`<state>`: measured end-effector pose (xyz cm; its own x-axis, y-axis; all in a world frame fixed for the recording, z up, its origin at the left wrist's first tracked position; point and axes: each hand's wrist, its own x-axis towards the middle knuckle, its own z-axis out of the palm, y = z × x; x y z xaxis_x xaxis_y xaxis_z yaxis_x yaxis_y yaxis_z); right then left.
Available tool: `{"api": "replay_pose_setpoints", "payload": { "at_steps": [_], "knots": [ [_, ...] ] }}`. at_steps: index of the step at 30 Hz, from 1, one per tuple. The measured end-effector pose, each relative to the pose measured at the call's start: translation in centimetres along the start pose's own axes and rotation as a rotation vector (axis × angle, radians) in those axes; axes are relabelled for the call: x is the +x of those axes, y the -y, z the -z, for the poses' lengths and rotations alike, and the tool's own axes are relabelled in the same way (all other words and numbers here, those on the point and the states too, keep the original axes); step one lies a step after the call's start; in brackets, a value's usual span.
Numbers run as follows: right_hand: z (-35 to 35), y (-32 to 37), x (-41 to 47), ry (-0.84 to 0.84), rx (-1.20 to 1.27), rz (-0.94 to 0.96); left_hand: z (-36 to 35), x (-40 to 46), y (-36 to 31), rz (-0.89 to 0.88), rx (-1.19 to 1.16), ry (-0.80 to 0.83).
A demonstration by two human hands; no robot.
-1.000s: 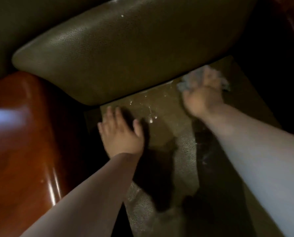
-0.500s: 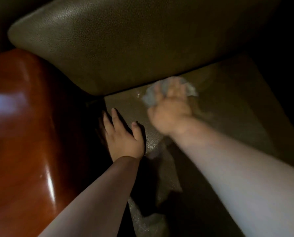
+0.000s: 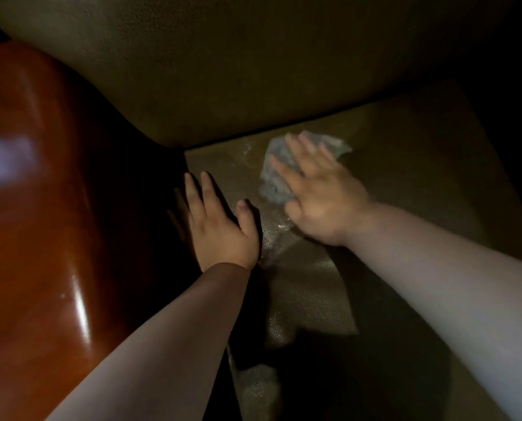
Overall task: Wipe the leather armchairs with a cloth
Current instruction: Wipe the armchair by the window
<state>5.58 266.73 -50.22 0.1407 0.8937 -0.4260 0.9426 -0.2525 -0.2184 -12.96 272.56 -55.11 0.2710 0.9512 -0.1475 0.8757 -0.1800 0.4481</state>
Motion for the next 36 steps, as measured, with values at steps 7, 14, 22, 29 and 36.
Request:
{"api": "replay_pose_setpoints", "payload": {
  "at_steps": [7,14,22,29,36],
  "knots": [
    [-0.1,-9.5,-9.3,-0.097,0.162,-0.483,-0.3,-0.1,0.4,0.0,-0.009,-0.006],
    [-4.5,2.4,-11.3,-0.097,0.052,-0.121,1.6,-0.5,-0.6,0.034,0.068,0.077],
    [-3.8,-4.5,-15.0,-0.207,0.176,-0.717,3.1,-4.9,0.5,-0.041,0.128,0.252],
    [-7.6,8.2,-17.1,-0.099,0.06,0.035,4.2,-5.8,0.6,0.009,0.101,0.288],
    [-2.2,1.4,-7.2,-0.167,0.129,-0.497,6.1,-5.4,0.5,0.045,0.122,0.446]
  ]
}}
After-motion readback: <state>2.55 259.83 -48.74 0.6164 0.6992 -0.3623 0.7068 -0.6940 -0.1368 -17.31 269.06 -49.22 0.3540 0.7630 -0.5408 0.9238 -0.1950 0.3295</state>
